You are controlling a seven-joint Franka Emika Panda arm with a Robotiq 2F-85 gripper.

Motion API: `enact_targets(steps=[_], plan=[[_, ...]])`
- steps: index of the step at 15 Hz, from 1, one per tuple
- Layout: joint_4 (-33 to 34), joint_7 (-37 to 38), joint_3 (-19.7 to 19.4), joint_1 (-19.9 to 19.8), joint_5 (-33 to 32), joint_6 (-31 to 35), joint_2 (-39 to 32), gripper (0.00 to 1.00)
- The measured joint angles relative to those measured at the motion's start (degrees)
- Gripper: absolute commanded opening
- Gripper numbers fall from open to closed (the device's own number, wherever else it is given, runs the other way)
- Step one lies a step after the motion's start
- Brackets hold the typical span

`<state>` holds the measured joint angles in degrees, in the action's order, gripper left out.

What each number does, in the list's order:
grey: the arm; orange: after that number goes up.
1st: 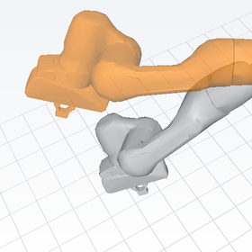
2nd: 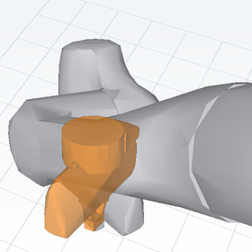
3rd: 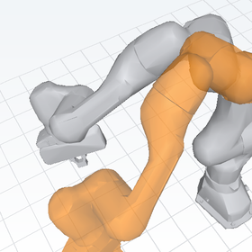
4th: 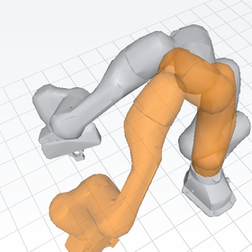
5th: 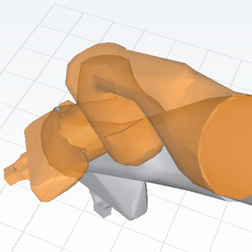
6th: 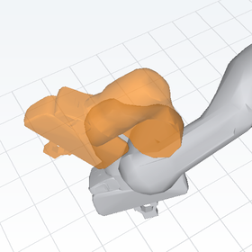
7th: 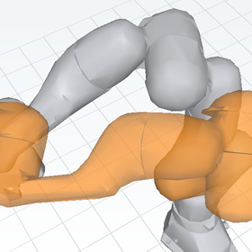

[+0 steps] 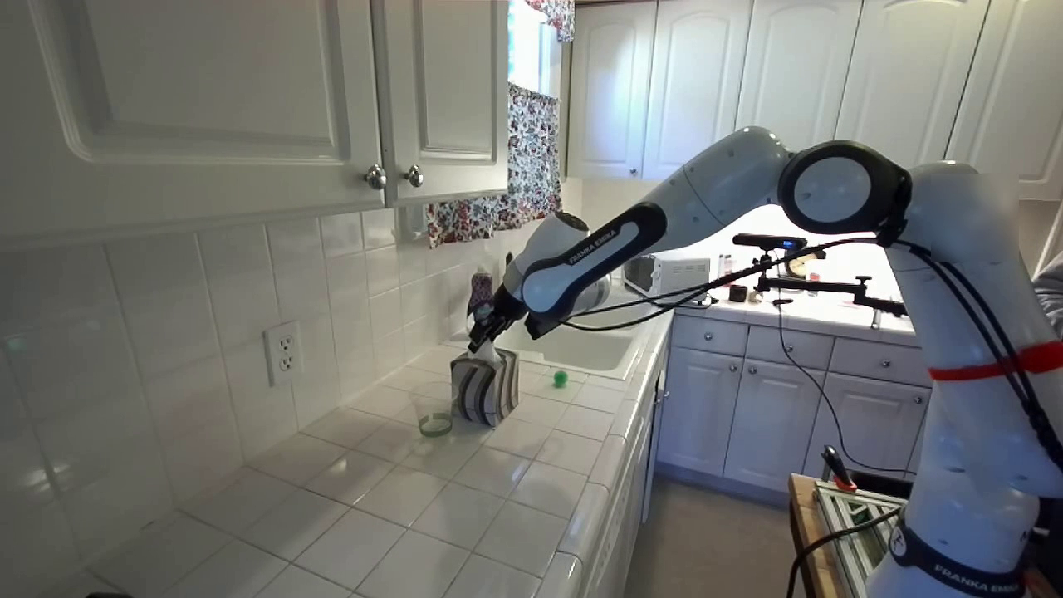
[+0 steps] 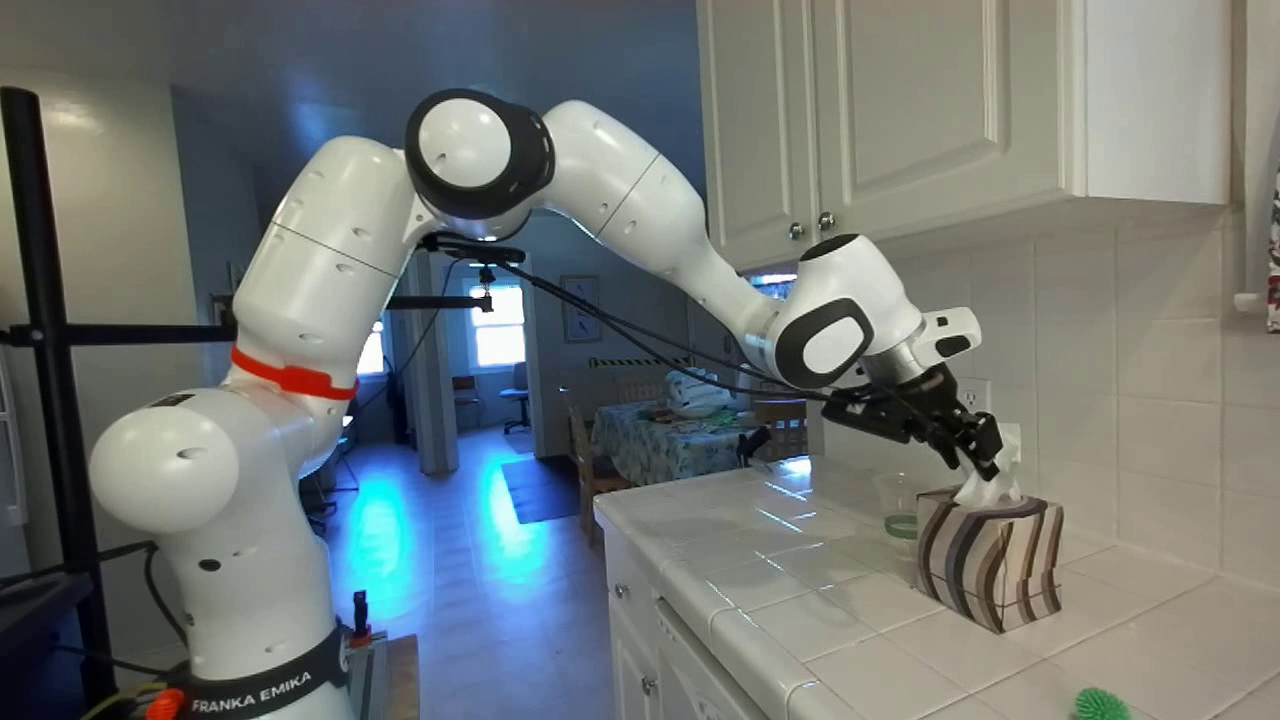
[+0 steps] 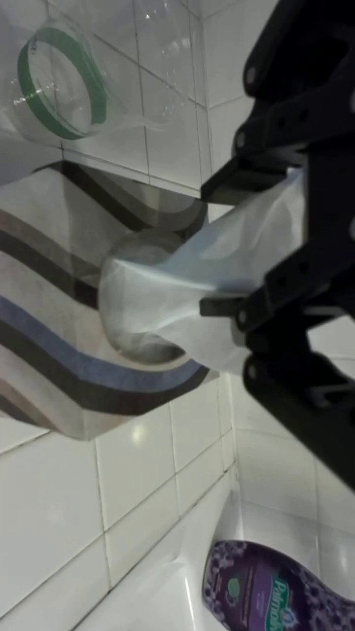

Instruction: Pull out a tissue from the box and use it to wipe the counter

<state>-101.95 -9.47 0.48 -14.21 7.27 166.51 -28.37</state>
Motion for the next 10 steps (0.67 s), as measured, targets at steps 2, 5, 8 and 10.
enact_targets(steps=[2, 5, 8, 10], plan=[[0.09, 0.0, 0.73, -0.57, 0.0, -0.78, -0.13, 0.07], [0.12, 0.0, 1.76, -1.55, 0.04, -2.13, 0.21, 0.0], [0.12, 0.0, 2.03, -2.24, 0.13, -3.29, 1.19, 0.0], [-0.15, -0.02, 2.03, -2.68, 0.18, -3.39, 2.22, 0.0]])
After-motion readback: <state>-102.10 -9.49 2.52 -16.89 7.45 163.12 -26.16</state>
